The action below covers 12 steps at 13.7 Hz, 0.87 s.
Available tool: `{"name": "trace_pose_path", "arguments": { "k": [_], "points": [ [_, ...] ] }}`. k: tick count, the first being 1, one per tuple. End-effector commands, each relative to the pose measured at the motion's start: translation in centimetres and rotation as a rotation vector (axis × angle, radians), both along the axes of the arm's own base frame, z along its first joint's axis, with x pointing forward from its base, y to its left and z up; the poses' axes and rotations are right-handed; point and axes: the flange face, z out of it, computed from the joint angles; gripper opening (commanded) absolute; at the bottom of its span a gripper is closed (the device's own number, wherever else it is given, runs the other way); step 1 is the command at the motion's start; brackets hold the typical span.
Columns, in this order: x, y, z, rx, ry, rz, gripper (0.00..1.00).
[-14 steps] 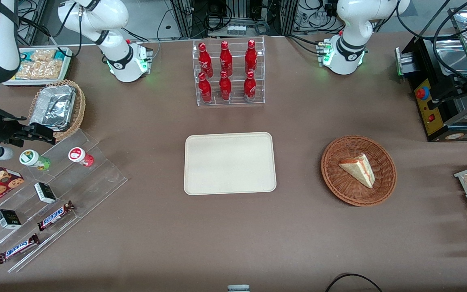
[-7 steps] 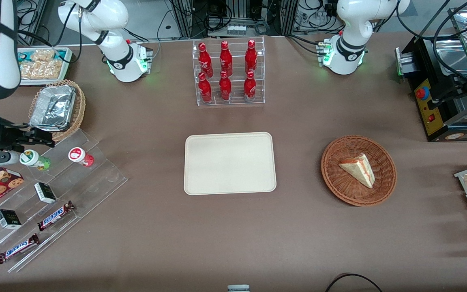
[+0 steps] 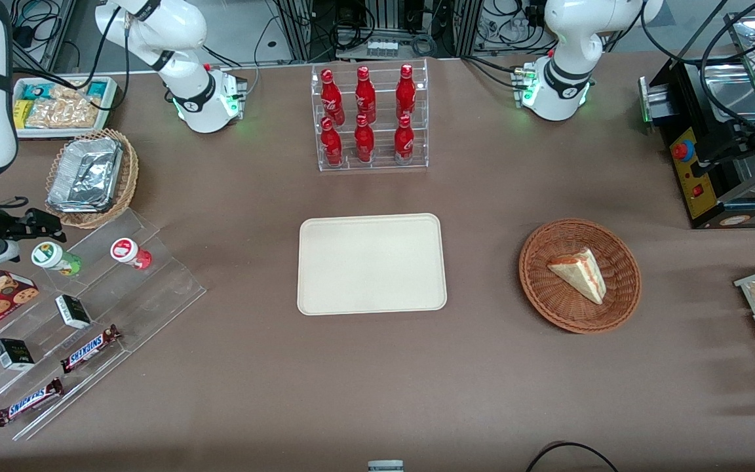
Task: Place green gum on tray
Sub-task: 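Lower the open right gripper over the green-lidded gum bottle on the stand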
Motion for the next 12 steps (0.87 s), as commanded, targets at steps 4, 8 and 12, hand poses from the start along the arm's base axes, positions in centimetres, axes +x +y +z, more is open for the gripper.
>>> {"name": "trace_pose_path", "arguments": {
  "k": [4, 8, 12],
  "points": [
    [-0.4, -2.5, -3.1, 0.018, -0.013, 0.252, 1.00],
    [-0.7, -4.5, -4.9, 0.044, -0.039, 0.321, 1.00],
    [-1.1, -5.1, -6.1, 0.048, -0.038, 0.308, 1.00]
  ]
}}
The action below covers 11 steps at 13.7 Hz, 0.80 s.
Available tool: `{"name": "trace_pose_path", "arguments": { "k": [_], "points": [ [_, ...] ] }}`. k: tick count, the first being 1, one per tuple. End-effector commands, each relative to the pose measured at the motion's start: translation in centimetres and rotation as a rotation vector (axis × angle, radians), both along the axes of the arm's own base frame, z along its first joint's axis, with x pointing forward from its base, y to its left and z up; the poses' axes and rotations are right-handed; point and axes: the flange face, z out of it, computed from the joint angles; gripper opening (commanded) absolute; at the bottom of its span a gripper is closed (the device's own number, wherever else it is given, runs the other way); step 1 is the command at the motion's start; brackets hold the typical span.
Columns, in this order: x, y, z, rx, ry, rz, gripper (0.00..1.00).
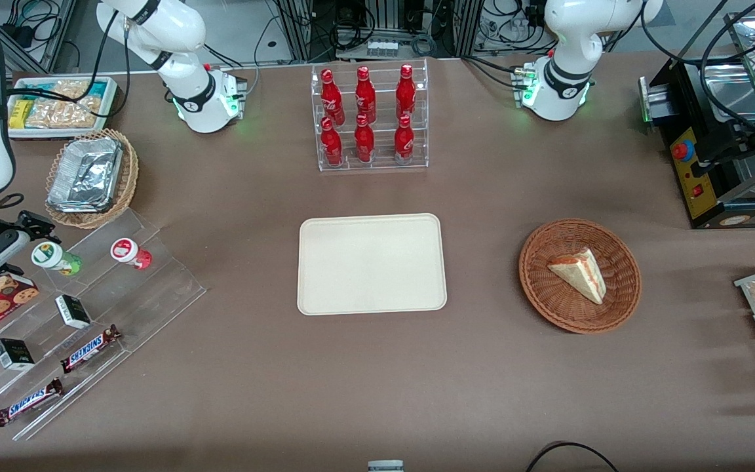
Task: Place green gum on tray
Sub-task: 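Lower the open right gripper over the green-lidded gum bottle on the stand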
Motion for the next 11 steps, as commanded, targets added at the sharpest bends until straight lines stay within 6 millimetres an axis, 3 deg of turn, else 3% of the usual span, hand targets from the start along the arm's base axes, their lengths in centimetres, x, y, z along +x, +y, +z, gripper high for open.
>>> {"name": "trace_pose_path", "arguments": {
  "k": [1, 5, 6, 7, 9, 11],
  "points": [
    [-0.4, -0.5, -0.6, 0.020, -0.021, -0.005, 1.00],
    [-0.7, -0.4, -1.9, 0.017, -0.025, -0.007, 0.98],
    [-0.7, -0.4, -1.8, 0.017, -0.026, -0.007, 0.82],
    [-0.8, -0.5, -1.9, 0.016, -0.023, -0.006, 0.59],
    [-0.8, -0.6, -1.8, 0.016, -0.025, 0.002, 0.04],
    [-0.9, -0.5, -1.6, 0.016, -0.025, 0.002, 0.00]
  ]
}}
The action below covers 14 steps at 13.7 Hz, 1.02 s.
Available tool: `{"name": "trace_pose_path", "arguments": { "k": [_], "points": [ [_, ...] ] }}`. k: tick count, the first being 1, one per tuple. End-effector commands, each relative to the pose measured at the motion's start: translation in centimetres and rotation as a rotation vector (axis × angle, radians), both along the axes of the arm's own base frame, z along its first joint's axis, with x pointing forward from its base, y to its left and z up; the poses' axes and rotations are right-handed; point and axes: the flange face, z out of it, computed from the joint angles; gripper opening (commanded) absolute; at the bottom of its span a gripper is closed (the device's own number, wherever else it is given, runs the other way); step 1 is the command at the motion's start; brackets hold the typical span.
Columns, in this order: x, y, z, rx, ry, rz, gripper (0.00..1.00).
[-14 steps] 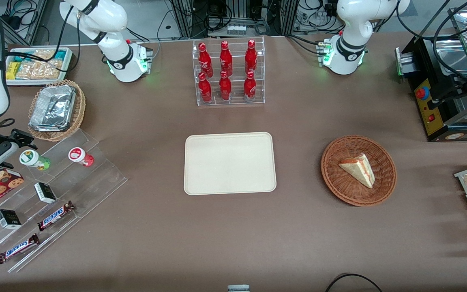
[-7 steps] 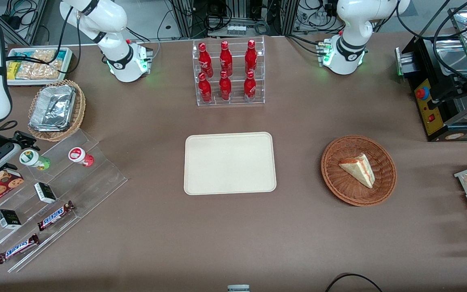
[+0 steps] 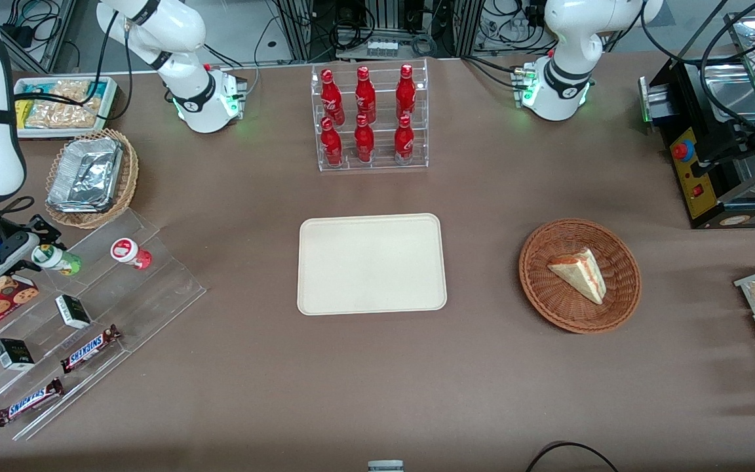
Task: Place green gum on tray
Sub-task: 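Close the right gripper on the green gum bottle and lift it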
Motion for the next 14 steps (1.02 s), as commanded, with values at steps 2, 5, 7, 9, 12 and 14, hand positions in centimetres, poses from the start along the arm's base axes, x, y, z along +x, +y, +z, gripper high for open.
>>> {"name": "trace_pose_path", "arguments": {
  "k": [2, 5, 7, 9, 12, 14],
  "points": [
    [-0.5, -0.1, 0.6, 0.016, -0.022, 0.000, 0.00],
    [0.4, 1.3, 2.5, 0.015, -0.024, -0.009, 0.00],
    [1.5, 3.6, 4.0, 0.013, -0.005, -0.032, 0.00],
    [2.4, 6.0, 5.3, 0.002, 0.020, -0.069, 0.00],
    [3.3, 11.1, 6.1, -0.030, 0.073, -0.150, 0.00],
    [3.7, 14.4, 6.1, -0.041, 0.079, -0.200, 0.00]
  ]
}}
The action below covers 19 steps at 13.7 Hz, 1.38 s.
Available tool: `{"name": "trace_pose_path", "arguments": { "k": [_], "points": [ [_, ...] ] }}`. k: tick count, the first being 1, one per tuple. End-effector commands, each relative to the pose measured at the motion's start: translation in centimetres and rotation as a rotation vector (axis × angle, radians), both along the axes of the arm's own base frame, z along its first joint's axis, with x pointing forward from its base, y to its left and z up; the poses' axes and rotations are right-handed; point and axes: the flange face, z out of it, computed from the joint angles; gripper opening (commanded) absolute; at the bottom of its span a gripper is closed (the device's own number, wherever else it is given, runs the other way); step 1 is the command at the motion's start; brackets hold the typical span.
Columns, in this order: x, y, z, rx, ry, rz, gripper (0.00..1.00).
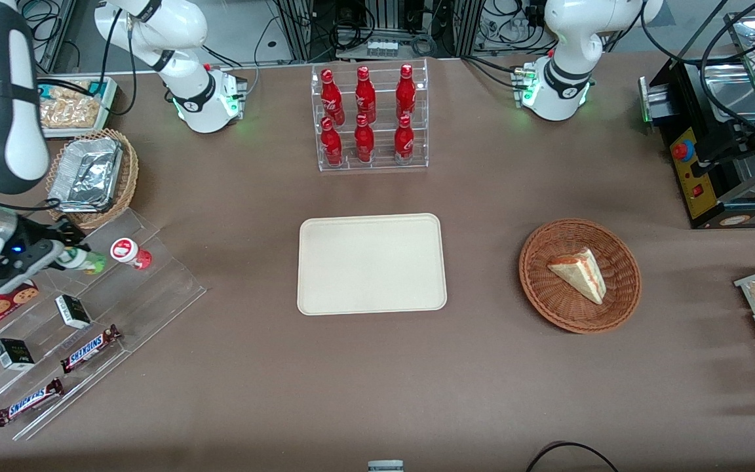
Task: Place green gum on tray
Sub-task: 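Close the right gripper on the green gum bottle and lift it, then carry the green gum bottle over the cream tray with the right gripper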
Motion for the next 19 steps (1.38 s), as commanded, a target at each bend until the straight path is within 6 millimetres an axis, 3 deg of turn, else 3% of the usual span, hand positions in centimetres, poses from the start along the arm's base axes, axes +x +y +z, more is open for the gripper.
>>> {"name": "trace_pose_path", "arguments": {
  "k": [1, 8, 11, 16, 19],
  "points": [
    [0.5, 3.9, 0.8, -0.030, 0.018, -0.092, 0.00],
    [0.0, 18.6, -0.2, -0.067, 0.038, -0.383, 0.00],
    [0.1, 23.2, -2.2, -0.021, 0.054, -0.514, 0.00],
    [0.6, 34.2, -5.2, -0.028, 0.021, -0.685, 0.00],
    [0.7, 38.8, -7.9, -0.020, -0.007, -0.790, 0.00]
  ]
}}
